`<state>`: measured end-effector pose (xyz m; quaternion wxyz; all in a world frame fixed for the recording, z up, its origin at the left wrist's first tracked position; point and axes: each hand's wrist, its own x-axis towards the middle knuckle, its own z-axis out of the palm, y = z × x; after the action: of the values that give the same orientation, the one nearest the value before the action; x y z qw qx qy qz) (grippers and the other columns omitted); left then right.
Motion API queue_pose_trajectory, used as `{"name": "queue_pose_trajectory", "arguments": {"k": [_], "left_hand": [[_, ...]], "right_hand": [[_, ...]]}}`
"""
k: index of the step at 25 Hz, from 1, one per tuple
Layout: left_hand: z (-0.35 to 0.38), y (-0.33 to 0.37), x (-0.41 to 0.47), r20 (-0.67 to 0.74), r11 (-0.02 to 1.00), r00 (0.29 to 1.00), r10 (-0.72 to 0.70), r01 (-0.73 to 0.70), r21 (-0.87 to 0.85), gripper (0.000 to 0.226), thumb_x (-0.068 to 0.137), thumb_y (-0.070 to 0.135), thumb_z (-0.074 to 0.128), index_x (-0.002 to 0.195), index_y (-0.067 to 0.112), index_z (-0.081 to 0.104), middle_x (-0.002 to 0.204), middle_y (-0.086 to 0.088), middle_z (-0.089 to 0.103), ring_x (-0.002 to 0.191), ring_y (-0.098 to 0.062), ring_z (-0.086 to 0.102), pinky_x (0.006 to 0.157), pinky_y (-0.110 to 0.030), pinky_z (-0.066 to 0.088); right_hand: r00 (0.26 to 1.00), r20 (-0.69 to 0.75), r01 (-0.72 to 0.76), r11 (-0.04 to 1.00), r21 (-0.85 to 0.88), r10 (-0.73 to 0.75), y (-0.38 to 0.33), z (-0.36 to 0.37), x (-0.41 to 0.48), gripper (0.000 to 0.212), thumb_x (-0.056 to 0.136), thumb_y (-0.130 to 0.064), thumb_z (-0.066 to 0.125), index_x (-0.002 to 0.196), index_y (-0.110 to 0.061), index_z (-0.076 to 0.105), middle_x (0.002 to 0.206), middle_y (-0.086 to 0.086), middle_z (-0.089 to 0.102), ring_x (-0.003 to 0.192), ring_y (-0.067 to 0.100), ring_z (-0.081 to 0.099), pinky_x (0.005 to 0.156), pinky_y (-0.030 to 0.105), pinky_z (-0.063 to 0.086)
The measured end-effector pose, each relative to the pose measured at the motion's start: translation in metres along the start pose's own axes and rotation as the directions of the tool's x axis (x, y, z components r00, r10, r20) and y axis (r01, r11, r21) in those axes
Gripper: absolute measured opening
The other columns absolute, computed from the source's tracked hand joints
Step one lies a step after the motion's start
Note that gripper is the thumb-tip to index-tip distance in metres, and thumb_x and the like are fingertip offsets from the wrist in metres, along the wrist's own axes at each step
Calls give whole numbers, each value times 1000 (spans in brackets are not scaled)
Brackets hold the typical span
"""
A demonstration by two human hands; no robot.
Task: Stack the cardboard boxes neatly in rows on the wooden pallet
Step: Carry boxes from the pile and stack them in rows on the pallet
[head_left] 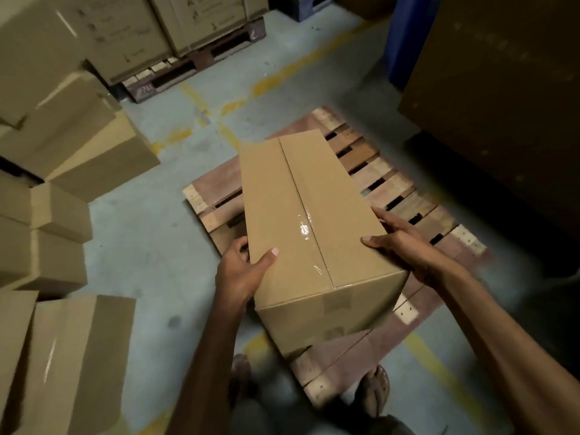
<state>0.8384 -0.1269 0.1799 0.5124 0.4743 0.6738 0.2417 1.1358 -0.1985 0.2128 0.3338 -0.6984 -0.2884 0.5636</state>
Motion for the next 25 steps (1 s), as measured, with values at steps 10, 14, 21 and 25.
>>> {"name": "queue_pose_trajectory", "arguments": {"k": [10, 14, 21, 25], "left_hand": [[101, 52, -16, -118, 996, 990, 75, -69, 56, 81, 67, 63, 79, 137, 29, 56, 124, 9, 72, 110, -14, 69, 99, -45, 55], [131, 66, 36, -100, 994, 993, 66, -57, 91, 72, 71, 63, 78, 132, 32, 59, 122, 9, 73, 109, -14, 69, 97, -45, 56], [171, 88, 146, -32, 998, 999, -17, 19, 61, 66, 79, 49, 83, 137, 26, 59, 122, 6, 72, 107, -14, 69, 94, -47, 58], [184, 101, 176, -15, 999, 999, -48, 49, 19, 80, 74, 54, 82, 142, 23, 53, 126, 3, 71, 110, -15, 69, 95, -47, 58]], "right_hand": [[999, 13, 40, 993, -111, -38, -19, -103, 42, 70, 96, -9, 64, 156, -31, 36, 132, -16, 43, 125, 7, 36, 105, 26, 25], [1000, 8, 19, 987, -160, -18, -24, -126, 105, 71, 95, -12, 66, 158, -31, 37, 155, -7, 39, 139, 15, 36, 117, 36, 24], [997, 28, -59, 983, -176, 65, -48, -153, 212, 75, 95, -17, 69, 159, -33, 34, 164, -2, 30, 144, 18, 33, 119, 38, 22], [997, 30, -70, 979, -194, 77, -66, -168, 248, 76, 94, -19, 71, 158, -38, 35, 165, -4, 29, 146, 21, 33, 122, 41, 22]]}}
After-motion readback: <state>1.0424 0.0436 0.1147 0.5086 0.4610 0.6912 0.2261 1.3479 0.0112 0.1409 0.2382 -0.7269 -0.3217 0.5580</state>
